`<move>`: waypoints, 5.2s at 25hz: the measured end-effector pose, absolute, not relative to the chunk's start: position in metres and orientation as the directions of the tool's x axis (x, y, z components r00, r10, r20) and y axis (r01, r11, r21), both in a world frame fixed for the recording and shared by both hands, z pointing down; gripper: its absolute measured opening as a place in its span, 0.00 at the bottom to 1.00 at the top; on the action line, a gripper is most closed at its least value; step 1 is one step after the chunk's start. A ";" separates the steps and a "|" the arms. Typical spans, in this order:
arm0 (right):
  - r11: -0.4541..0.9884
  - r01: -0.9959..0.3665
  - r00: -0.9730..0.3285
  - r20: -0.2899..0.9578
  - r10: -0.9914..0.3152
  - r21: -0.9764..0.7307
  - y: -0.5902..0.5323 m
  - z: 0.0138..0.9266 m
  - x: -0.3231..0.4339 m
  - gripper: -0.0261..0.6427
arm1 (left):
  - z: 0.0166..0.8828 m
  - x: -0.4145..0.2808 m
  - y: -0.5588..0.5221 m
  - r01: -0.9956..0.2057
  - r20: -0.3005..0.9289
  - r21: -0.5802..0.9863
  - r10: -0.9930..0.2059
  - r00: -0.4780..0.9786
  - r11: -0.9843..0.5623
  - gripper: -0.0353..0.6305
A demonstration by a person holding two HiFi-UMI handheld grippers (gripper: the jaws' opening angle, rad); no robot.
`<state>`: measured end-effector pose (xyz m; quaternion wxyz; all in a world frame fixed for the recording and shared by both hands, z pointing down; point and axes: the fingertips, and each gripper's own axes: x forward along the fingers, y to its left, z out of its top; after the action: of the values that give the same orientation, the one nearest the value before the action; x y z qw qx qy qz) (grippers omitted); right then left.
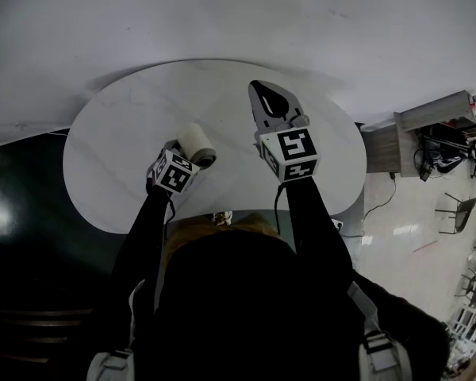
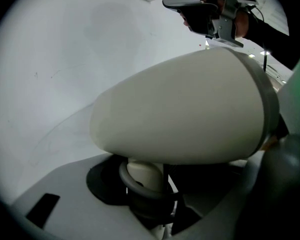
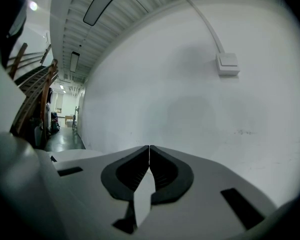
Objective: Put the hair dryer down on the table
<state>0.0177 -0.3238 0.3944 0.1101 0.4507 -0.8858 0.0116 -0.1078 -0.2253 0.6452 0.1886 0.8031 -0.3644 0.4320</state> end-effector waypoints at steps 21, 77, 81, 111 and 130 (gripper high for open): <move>0.591 -0.799 -0.559 0.223 -0.798 0.113 -0.305 0.394 0.026 0.08 | 0.685 -0.083 -0.215 -0.651 0.917 -0.094 -0.321 0.239 -0.753 0.41; 0.608 -0.790 -0.581 0.219 -0.784 0.078 -0.299 0.395 0.020 0.08 | 0.697 -0.076 -0.193 -0.597 0.942 0.070 -0.145 0.304 -0.799 0.54; 0.610 -0.788 -0.584 0.221 -0.781 0.075 -0.297 0.400 0.018 0.08 | 0.693 -0.079 -0.194 -0.610 0.933 0.069 -0.166 0.320 -0.789 0.56; 0.644 -0.765 -0.634 0.149 -0.759 0.022 -0.292 0.379 -0.008 0.08 | 0.464 -0.109 -0.281 -0.787 0.535 -0.264 -0.763 0.362 -0.558 0.56; 0.636 -0.771 -0.626 0.129 -0.769 0.044 -0.286 0.374 -0.017 0.08 | 0.351 -0.142 -0.269 -0.930 0.089 -0.250 -0.963 0.256 -0.271 0.56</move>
<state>-0.0170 -0.2859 0.3737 0.0680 0.4268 -0.9017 0.0076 -0.1422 -0.2690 0.3510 -0.0734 0.7891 -0.5994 0.1120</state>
